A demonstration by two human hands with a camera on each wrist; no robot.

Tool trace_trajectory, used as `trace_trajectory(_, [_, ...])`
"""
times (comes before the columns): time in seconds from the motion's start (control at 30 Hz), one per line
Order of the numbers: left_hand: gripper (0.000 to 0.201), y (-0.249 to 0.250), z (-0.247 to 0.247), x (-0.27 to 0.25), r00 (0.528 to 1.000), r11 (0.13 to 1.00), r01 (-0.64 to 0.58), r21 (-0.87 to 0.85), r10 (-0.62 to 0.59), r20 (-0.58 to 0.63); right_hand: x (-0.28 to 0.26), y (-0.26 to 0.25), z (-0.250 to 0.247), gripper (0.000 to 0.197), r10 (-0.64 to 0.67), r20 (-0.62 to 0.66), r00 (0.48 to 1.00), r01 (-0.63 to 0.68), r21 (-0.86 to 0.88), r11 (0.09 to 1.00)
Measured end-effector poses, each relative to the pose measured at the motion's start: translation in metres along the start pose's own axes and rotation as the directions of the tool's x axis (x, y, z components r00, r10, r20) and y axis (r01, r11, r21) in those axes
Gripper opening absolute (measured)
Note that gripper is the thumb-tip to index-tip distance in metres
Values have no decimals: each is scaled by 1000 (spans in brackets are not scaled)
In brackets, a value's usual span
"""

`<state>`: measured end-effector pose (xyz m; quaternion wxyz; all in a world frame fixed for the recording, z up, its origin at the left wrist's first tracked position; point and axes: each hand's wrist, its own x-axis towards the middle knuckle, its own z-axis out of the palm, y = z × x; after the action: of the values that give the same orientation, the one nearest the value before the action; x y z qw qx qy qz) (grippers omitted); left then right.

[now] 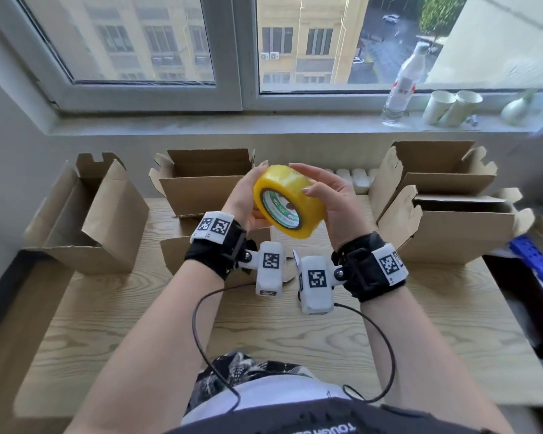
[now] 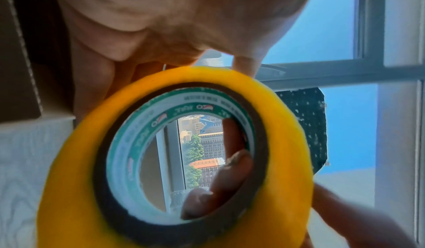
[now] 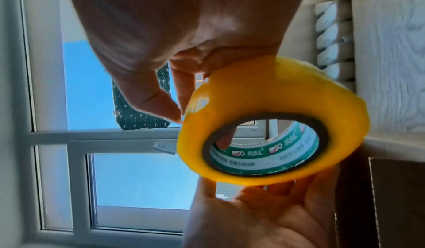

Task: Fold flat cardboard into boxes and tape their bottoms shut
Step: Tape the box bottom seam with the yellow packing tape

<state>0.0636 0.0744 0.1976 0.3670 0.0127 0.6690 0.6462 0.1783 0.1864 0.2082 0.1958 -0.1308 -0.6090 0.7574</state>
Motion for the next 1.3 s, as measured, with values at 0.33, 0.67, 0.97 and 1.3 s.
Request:
trace_trajectory(0.33, [59,5,-14,-7,936,833,-276,480,346,-63,9,8,25,13,-30,-119,992,17,-112,994])
trace_trajectory(0.67, [92,5,-28,-4,987,950,-134,281,152,-43,12,5,29,21,-62,-110,992,51,-105,993])
trace_trajectory(0.97, [42,-4,-22,-5,901,811,-344,473,427,-76,16,17,25,24,43,-133,990,-66,-178,982])
trace_trajectory(1.3, [35,3,-24,-5,876,821,-441,361,482,-28,16,3,34,47,70,-70,995,-84,-236,968])
